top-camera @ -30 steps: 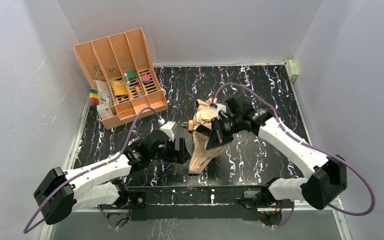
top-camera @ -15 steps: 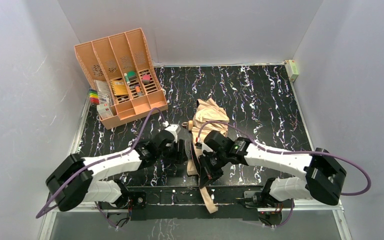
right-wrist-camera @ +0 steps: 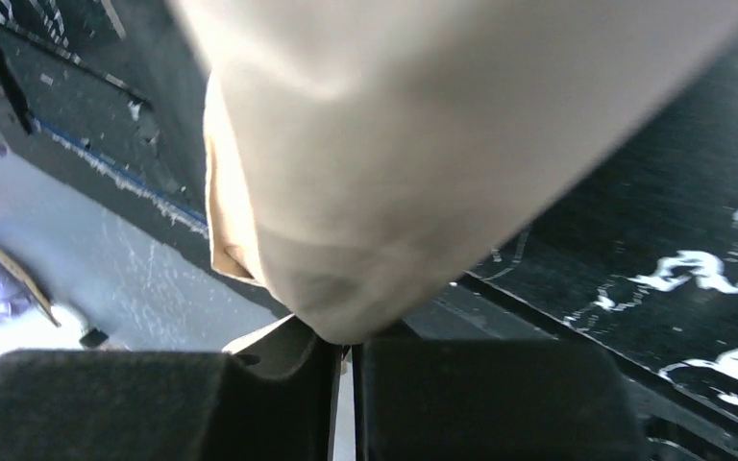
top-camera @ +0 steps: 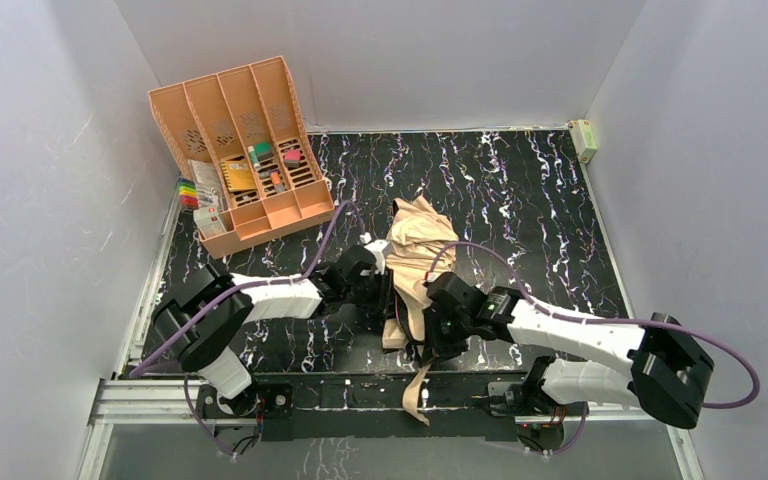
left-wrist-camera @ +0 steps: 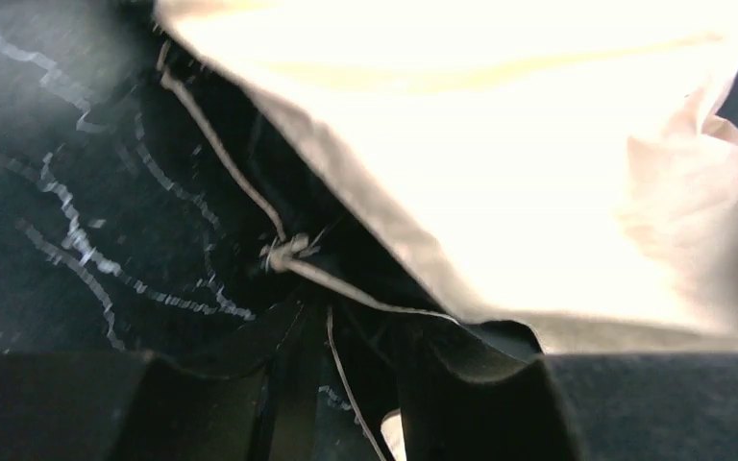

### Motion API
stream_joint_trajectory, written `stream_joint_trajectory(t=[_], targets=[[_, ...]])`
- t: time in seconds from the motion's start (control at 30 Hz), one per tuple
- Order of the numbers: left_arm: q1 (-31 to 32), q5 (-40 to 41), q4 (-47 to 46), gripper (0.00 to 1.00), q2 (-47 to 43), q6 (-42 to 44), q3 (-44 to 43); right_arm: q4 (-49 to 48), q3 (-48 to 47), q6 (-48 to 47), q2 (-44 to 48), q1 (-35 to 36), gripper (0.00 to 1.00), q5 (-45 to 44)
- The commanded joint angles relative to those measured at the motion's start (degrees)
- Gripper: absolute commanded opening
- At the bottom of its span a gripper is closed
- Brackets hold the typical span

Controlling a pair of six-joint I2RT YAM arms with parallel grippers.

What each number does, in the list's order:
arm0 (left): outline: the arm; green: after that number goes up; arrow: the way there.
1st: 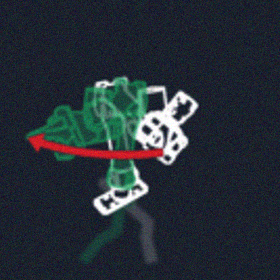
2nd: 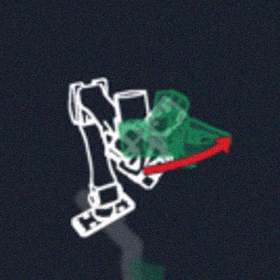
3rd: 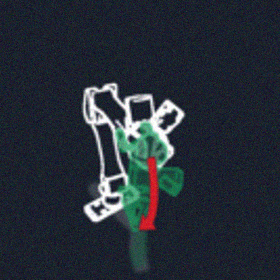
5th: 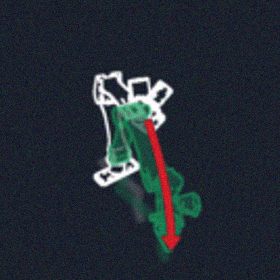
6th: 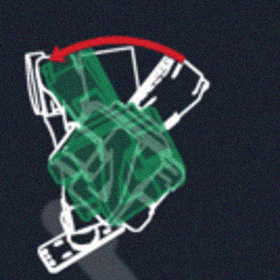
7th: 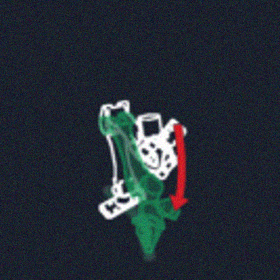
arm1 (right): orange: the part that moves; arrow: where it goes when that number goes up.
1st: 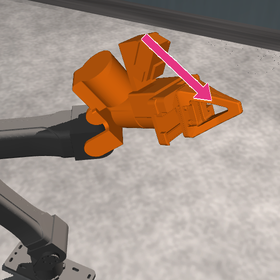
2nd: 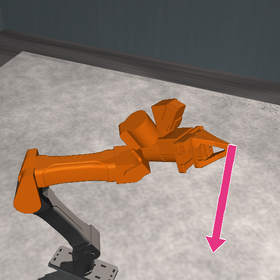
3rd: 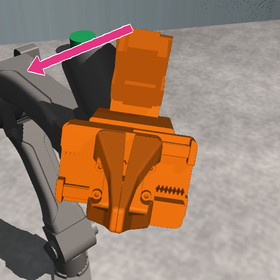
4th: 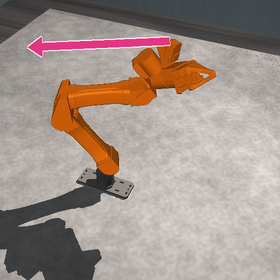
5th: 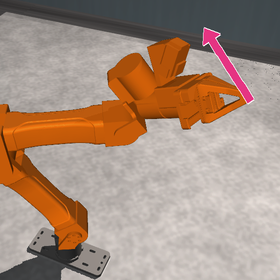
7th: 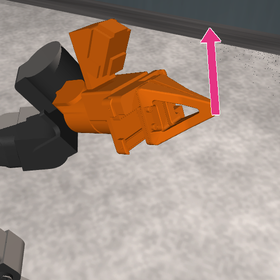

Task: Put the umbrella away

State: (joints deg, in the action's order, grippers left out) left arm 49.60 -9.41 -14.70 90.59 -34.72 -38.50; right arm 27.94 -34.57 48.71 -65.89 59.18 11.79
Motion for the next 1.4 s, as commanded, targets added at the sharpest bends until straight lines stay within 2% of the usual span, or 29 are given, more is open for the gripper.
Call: stream_joint_trajectory(t=[0.0, 0.27, 0.37, 0.6, 0.8, 1.0, 1.07, 1.17, 1.37], targets=[[0.0, -3.3, -1.2, 0.29, 4.8, 1.8, -3.2, 1.0, 2.0, 1.5, 4.0, -3.5, 0.16, -5.0], [0.0, -4.9, -1.5, 0.23, 15.7, 2.0, -14.3, 0.8, 1.5, -7.2, 5.6, -14.9, 0.21, -1.9], [0.0, -3.3, 0.3, 0.22, 16.9, 2.4, -16.5, 1.7, -0.6, -11.0, 4.2, -17.5, 0.22, 0.2], [-0.2, 2.1, 4.3, 0.36, 8.4, 4.0, -9.8, 5.4, -0.7, -14.1, 2.8, -17.6, 0.23, 5.3], [-0.5, 5.5, 7.8, 0.38, -2.1, 3.6, -2.5, 1.5, 6.1, -14.0, 2.2, -17.6, 0.26, 13.3], [-1.1, 10.6, 12.2, 0.41, -10.9, 3.7, 2.5, 7.8, 7.3, -12.9, 4.1, -17.5, 0.28, 7.7], [-1.3, 11.2, 13.1, 0.43, -12.2, 4.1, 2.4, 9.1, 5.8, -12.7, 6.1, -17.5, 0.37, 7.8], [-1.6, 12.0, 14.3, 0.45, -13.1, 4.8, 0.5, 10.8, 1.1, -12.8, 9.2, -17.5, 0.46, 7.6], [-2.1, 12.3, 16.4, 0.48, -14.3, 6.1, -3.8, 17.4, -13.2, -13.5, 11.0, -17.6, 0.54, -1.2]])
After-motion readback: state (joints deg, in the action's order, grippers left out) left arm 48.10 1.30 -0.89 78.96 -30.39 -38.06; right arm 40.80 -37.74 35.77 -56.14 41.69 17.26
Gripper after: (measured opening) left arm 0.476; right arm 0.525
